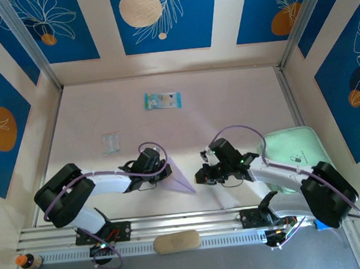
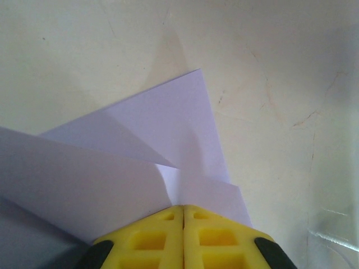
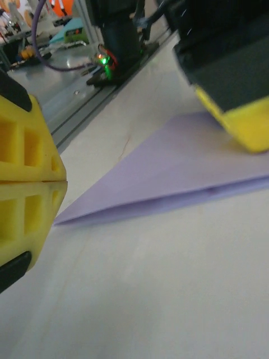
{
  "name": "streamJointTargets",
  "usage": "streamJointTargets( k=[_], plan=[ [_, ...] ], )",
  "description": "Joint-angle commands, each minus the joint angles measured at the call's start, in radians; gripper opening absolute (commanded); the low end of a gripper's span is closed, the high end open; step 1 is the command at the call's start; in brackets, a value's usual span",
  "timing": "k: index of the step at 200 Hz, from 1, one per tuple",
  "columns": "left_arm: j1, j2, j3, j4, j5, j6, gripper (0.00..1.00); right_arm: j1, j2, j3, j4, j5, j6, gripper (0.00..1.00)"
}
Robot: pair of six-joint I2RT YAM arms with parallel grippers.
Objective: Fold a paper plane with a square sheet of paper (pick it up from the middle)
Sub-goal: Perform the fourth fold on the wing at the bottom-center of the table.
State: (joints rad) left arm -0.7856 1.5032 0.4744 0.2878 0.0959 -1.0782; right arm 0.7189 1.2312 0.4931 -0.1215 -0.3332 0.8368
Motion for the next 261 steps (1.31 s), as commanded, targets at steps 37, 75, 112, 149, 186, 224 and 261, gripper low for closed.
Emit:
streamJointTargets(
  k=[37, 75, 112, 149, 186, 224, 261],
  plan=[
    [0.011, 0.011, -0.028, -0.022, -0.013, 0.018, 0.07, 0.025, 0.277, 0.138, 0.118, -0.142, -0.035, 0.06],
    [0.01, 0.012, -0.035, -0.011, -0.01, 0.015, 0.07, 0.029, 0.382, 0.132, 0.161, -0.166, -0.038, 0.06],
    [0.01, 0.006, -0.038, -0.016, -0.019, 0.014, 0.07, 0.039, 0.389, 0.067, 0.208, -0.182, -0.025, 0.05],
    [0.011, -0.005, -0.039, -0.025, -0.028, 0.013, 0.07, 0.058, 0.378, 0.011, 0.217, -0.172, -0.015, 0.05],
    [0.011, -0.011, -0.039, -0.027, -0.031, 0.011, 0.07, 0.07, 0.349, -0.041, 0.223, -0.148, 0.002, 0.04],
    [0.011, -0.047, -0.022, -0.01, 0.001, 0.014, 0.12, 0.074, 0.317, -0.059, 0.19, -0.109, 0.007, 0.03],
    [-0.009, -0.112, 0.017, -0.037, 0.029, 0.016, 0.15, 0.095, 0.306, -0.04, 0.157, -0.059, 0.02, 0.02]
  ],
)
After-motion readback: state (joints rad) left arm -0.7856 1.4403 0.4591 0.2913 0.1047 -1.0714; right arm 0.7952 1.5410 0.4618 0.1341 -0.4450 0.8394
